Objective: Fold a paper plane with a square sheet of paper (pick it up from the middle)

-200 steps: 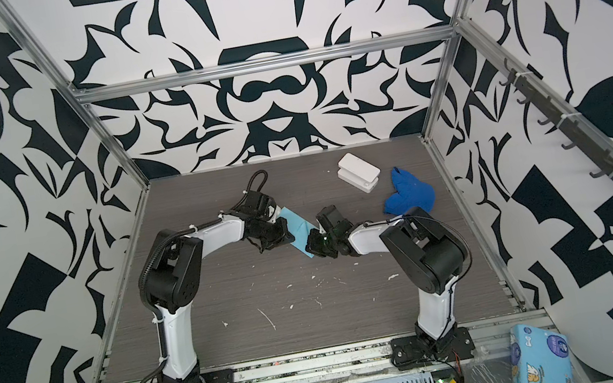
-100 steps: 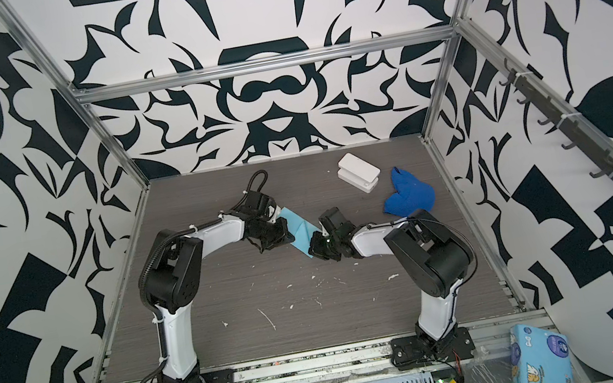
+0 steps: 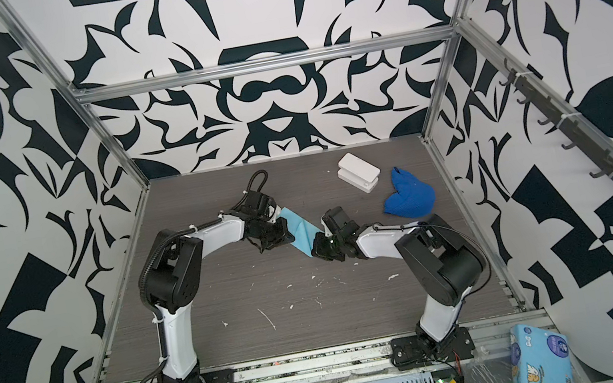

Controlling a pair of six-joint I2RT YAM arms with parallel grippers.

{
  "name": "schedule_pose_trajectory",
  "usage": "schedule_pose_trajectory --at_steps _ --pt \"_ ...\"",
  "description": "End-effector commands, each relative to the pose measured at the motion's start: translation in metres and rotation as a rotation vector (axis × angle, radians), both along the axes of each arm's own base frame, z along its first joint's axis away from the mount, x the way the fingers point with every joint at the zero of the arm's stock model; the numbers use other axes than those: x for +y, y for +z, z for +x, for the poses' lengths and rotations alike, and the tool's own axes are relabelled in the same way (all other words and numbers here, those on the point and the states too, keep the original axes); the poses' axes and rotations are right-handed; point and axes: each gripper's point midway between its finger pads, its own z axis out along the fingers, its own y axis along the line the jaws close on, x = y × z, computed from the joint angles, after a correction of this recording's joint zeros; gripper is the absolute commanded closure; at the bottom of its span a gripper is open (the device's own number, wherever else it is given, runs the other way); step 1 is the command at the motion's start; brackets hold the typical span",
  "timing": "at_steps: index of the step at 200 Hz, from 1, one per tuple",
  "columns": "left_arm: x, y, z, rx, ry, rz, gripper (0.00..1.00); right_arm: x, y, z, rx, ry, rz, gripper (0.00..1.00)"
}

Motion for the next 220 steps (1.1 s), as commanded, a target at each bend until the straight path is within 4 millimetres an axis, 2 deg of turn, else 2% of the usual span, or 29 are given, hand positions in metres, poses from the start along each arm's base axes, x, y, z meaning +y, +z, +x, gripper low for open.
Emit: schedule_pose_trajectory --at_steps 1,29,55,88,139,188,220 --pt "0.017 -0.031 -0.013 0.055 -0.014 0.115 1.0 0.016 0.033 0.026 -0.132 0.12 0.002 1.0" --pt "0.017 -0.032 -0.013 0.046 -0.05 0.124 1.0 0.027 0.024 0.05 -0.112 0.175 0.011 1.0" --pt "0.016 -0.035 -0.015 0.052 -0.069 0.122 1.0 0.033 0.011 0.06 -0.076 0.194 0.004 1.0" --pt "0.017 -0.035 -0.014 0.047 -0.07 0.127 1.0 0.021 -0.002 0.063 -0.056 0.163 -0.025 1.0" --pt "0.015 -0.03 -0.005 0.013 -0.104 0.142 1.0 0.011 -0.021 0.053 -0.014 0.131 -0.039 1.0" --pt "0.004 -0.009 0.015 -0.049 -0.134 0.112 0.98 0.002 -0.033 0.054 0.012 0.028 -0.039 1.0" --pt "-0.003 0.027 0.03 -0.121 -0.106 0.053 0.94 -0.009 -0.042 0.051 0.048 -0.105 -0.022 1.0"
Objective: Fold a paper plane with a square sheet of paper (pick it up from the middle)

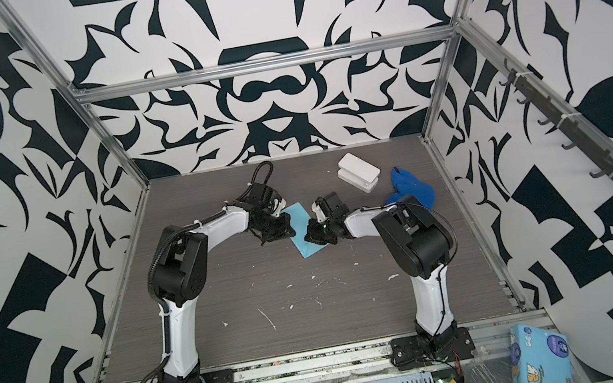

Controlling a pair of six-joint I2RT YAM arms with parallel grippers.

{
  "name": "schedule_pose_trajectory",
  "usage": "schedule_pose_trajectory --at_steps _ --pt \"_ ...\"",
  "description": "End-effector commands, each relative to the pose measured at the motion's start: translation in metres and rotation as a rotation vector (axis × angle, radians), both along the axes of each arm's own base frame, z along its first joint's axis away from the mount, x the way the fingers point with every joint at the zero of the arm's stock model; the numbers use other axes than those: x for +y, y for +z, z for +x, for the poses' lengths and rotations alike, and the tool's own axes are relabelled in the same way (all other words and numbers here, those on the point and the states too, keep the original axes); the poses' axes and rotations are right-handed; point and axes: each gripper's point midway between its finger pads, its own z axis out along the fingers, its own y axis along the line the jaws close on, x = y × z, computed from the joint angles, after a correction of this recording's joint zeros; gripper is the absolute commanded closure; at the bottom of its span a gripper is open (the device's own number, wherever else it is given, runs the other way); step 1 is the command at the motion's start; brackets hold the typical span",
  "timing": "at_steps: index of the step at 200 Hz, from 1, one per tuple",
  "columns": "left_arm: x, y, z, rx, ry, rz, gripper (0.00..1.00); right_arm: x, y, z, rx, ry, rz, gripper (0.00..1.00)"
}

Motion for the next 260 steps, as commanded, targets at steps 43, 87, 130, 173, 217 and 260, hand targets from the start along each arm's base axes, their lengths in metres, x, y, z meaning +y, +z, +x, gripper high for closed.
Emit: schedule_pose_trajectory --at_steps 43,87,130,173,217,260 --pt "-0.005 0.063 -0.006 -0.05 0.141 -0.181 0.89 -0.033 -0.022 -0.01 0.092 -0.3 -0.018 1.0" --pt "-0.022 0.053 -0.048 0.052 0.167 -0.247 0.93 -0.034 -0.023 -0.011 0.116 -0.346 -0.014 1.0" --pt "-0.038 0.024 -0.065 0.146 0.149 -0.219 0.97 -0.036 -0.022 -0.009 0.116 -0.364 -0.012 1.0" --pt "-0.035 0.004 -0.063 0.163 0.16 -0.148 0.99 -0.034 -0.023 -0.009 0.119 -0.358 -0.006 1.0" --pt "-0.032 -0.006 -0.058 0.154 0.166 -0.105 1.0 -0.032 -0.021 -0.009 0.116 -0.346 0.0 1.0" --pt "-0.026 -0.019 -0.059 0.17 0.177 -0.054 1.0 -0.029 -0.018 -0.008 0.108 -0.328 0.005 1.0"
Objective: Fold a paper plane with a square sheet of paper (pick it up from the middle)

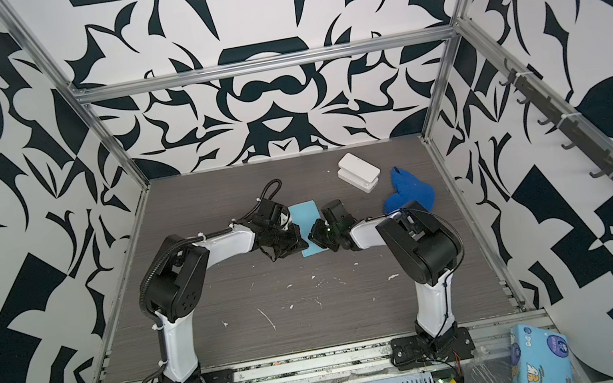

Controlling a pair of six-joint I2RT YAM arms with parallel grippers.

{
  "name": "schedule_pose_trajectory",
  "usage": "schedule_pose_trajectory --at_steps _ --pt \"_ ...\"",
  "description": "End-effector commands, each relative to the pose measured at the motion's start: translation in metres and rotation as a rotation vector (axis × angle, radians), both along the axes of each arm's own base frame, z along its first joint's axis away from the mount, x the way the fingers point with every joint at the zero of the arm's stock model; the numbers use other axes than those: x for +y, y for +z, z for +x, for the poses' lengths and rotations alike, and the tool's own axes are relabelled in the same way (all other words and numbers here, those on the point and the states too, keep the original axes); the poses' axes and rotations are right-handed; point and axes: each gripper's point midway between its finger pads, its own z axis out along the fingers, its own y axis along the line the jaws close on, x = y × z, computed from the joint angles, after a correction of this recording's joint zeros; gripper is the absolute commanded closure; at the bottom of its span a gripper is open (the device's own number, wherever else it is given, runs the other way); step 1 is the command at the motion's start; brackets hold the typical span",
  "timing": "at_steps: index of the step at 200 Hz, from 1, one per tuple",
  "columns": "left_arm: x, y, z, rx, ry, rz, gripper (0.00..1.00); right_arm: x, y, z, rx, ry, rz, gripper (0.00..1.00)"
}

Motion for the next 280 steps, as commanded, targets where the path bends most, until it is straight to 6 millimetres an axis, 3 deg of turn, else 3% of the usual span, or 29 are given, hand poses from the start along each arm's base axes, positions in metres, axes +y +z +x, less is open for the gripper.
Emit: schedule_pose_trajectory --at_steps 1,19,60,83,123,166,215,280 --pt "0.009 -0.018 -0.002 0.037 0.008 0.068 1.0 -0.013 -0.017 -0.009 0.049 -0.02 -0.073 1.0" --pt "0.017 -0.027 -0.01 0.066 0.005 0.107 1.0 -0.01 -0.008 -0.006 0.018 0.02 -0.08 1.0" --pt "0.027 -0.036 -0.018 0.092 -0.001 0.154 1.0 -0.001 0.035 0.01 -0.128 0.268 -0.168 1.0" --pt "0.026 -0.035 -0.018 0.089 -0.005 0.155 1.0 0.005 0.04 0.006 -0.18 0.488 -0.22 1.0" --pt "0.027 -0.036 -0.018 0.09 -0.009 0.163 1.0 0.008 0.037 -0.008 -0.173 0.717 -0.236 1.0" --pt "0.027 -0.035 -0.018 0.087 -0.012 0.164 1.0 0.006 0.029 -0.016 -0.137 0.835 -0.253 1.0" --pt "0.028 -0.036 -0.019 0.093 -0.015 0.171 1.0 -0.005 0.016 0.003 -0.131 0.803 -0.372 1.0" --pt "0.032 -0.039 -0.023 0.108 -0.02 0.188 1.0 -0.037 0.008 0.029 -0.126 0.763 -0.535 1.0"
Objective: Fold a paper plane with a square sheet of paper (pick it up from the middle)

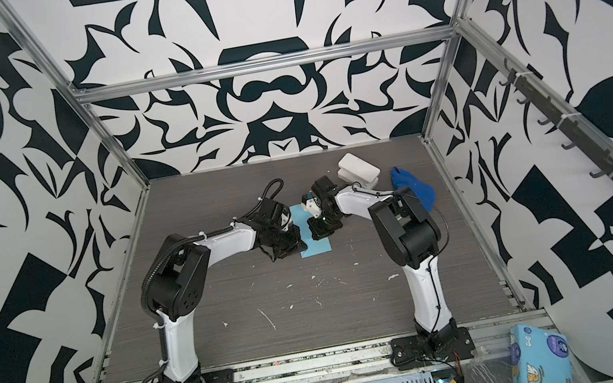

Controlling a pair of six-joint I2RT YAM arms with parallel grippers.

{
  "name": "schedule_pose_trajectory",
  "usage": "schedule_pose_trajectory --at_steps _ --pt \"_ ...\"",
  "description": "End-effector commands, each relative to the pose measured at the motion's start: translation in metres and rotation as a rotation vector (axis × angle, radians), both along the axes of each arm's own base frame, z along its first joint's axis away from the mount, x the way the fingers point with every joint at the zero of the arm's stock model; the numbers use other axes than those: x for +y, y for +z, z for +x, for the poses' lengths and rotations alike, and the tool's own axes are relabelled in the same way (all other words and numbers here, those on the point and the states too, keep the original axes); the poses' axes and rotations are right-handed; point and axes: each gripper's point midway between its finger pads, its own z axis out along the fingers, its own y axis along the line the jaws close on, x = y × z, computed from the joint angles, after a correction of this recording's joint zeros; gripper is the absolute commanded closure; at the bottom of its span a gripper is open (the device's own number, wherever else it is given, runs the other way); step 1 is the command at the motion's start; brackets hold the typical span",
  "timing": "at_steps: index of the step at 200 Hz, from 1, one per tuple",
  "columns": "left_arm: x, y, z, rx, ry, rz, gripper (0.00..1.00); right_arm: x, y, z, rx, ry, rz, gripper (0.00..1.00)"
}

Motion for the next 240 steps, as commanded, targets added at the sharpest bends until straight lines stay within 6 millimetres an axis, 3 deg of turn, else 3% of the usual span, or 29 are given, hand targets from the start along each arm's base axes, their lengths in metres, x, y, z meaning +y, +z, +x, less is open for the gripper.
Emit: schedule_pose_trajectory --at_steps 1,41,69,92,108,130,145,240 --pt "0.026 -0.034 -0.021 0.106 0.011 0.14 1.0 -0.023 0.006 0.023 -0.06 -0.039 -0.088 1.0" --pt "0.028 -0.034 -0.023 0.109 0.005 0.146 1.0 -0.053 0.008 0.051 -0.089 -0.148 -0.191 1.0" --pt "0.028 -0.034 -0.023 0.108 0.001 0.146 1.0 -0.06 0.03 0.057 -0.109 -0.197 -0.194 1.0" --pt "0.029 -0.034 -0.023 0.099 -0.016 0.15 1.0 -0.036 0.06 0.039 -0.129 -0.167 -0.049 1.0" --pt "0.029 -0.032 -0.023 0.084 -0.048 0.146 1.0 -0.013 0.07 0.02 -0.126 -0.108 0.034 1.0" --pt "0.033 -0.027 -0.024 0.06 -0.117 0.133 1.0 0.013 0.062 -0.004 -0.085 -0.026 0.048 1.0" --pt "0.039 -0.024 -0.022 0.044 -0.159 0.123 1.0 0.021 0.054 -0.009 -0.066 0.0 0.046 1.0" --pt "0.047 -0.023 -0.016 0.055 -0.204 0.11 1.0 0.038 0.026 -0.017 0.043 0.086 0.047 1.0"
